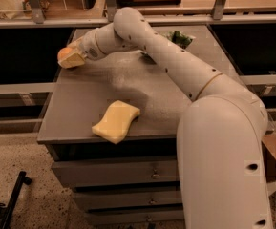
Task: Move orange near sponge
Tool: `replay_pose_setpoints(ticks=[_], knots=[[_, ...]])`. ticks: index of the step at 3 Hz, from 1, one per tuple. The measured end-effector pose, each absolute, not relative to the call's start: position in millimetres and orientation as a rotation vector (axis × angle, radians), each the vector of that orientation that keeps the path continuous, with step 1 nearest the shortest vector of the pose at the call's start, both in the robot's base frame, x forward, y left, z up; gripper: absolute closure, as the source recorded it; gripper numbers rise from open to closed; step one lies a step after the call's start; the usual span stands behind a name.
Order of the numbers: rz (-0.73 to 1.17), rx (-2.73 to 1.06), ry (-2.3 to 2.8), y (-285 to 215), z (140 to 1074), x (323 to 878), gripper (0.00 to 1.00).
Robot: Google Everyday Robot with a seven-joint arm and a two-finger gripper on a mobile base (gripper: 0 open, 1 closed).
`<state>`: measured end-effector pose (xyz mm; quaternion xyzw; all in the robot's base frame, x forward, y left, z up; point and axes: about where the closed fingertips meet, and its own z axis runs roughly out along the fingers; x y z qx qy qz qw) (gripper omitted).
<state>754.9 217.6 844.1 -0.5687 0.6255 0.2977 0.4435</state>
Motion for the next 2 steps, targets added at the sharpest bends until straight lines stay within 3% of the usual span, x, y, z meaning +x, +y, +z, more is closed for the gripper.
replay_pose_setpoints(ticks=[1, 2], knots=[[0.772, -1.380, 1.553, 209, 844, 759, 0.77], [0.752, -1.381, 1.519, 185, 864, 762, 0.82]])
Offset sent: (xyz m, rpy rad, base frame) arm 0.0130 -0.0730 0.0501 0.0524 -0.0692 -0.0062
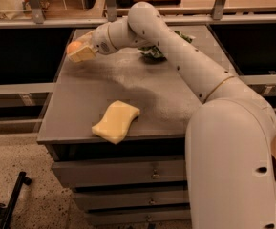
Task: Move orange near sponge
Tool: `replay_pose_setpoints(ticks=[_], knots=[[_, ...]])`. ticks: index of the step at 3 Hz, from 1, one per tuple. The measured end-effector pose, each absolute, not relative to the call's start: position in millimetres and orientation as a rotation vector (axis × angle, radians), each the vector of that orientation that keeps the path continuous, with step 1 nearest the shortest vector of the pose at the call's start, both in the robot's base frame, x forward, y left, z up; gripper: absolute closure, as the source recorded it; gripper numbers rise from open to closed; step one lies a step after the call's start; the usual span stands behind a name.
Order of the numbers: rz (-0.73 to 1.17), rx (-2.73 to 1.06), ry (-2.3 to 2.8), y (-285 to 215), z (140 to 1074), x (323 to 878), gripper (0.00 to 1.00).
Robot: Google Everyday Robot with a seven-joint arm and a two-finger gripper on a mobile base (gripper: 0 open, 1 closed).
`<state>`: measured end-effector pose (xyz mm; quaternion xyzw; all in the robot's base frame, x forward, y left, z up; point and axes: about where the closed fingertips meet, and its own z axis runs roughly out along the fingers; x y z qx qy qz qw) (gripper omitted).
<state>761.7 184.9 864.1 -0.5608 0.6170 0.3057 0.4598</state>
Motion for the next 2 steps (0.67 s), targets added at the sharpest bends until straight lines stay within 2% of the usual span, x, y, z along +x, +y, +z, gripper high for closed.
replay_pose_setpoints(ticks=[1, 2], knots=[[0.692, -1.405, 1.468, 148, 892, 759, 0.83], [0.616, -1.457, 1.449, 105, 903, 749, 0.93]])
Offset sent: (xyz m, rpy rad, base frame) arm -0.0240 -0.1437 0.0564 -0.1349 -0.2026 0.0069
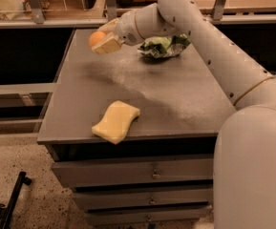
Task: Move orange near sponge
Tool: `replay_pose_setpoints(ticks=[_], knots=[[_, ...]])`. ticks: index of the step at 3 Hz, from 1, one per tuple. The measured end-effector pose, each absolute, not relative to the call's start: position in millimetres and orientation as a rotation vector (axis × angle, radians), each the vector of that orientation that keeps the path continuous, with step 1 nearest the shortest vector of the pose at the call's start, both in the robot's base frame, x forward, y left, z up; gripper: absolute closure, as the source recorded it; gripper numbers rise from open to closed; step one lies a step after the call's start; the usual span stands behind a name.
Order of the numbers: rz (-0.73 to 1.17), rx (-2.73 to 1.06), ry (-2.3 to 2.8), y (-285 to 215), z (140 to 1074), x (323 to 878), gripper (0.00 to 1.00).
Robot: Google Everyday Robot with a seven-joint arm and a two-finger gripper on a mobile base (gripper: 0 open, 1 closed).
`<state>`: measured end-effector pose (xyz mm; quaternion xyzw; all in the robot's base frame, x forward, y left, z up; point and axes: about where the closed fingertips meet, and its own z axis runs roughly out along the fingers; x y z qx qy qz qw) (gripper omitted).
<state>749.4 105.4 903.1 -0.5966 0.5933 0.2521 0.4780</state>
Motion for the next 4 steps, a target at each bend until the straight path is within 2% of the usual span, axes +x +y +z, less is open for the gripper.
replay_pose_setpoints(ticks=[2, 4], knots=[[0.596, -1.587, 1.434, 30, 907, 697, 0.96], [0.684, -1.680, 1.450, -16, 904, 632, 0.96]])
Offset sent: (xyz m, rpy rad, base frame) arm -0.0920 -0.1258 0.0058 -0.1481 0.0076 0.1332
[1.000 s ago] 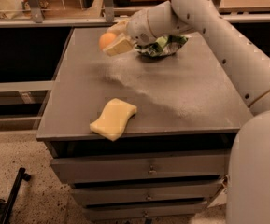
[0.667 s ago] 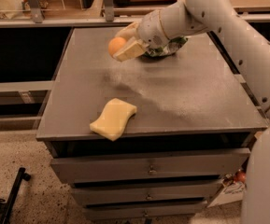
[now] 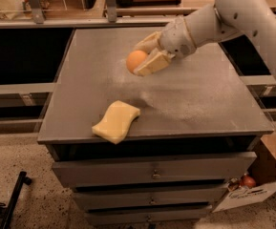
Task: Move orange near sponge
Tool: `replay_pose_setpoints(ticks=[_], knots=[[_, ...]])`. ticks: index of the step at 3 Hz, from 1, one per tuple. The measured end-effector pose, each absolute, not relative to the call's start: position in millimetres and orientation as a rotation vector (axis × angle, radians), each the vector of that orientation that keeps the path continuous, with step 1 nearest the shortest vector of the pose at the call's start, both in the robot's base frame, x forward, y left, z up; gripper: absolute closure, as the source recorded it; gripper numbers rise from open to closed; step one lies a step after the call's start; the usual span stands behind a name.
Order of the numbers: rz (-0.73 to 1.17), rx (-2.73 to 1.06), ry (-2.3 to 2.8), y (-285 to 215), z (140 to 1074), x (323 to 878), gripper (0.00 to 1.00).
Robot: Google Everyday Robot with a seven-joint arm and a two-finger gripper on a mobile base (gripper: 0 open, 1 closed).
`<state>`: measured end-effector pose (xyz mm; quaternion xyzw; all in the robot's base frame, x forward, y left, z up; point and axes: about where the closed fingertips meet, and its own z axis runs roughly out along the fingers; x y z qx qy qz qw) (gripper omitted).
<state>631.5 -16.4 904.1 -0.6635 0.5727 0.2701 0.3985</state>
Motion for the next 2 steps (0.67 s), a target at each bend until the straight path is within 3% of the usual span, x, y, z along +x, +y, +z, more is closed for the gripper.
replay_pose_setpoints(ticks=[2], knots=[[0.803, -1.732, 1.450, -27, 892, 588, 0.92]])
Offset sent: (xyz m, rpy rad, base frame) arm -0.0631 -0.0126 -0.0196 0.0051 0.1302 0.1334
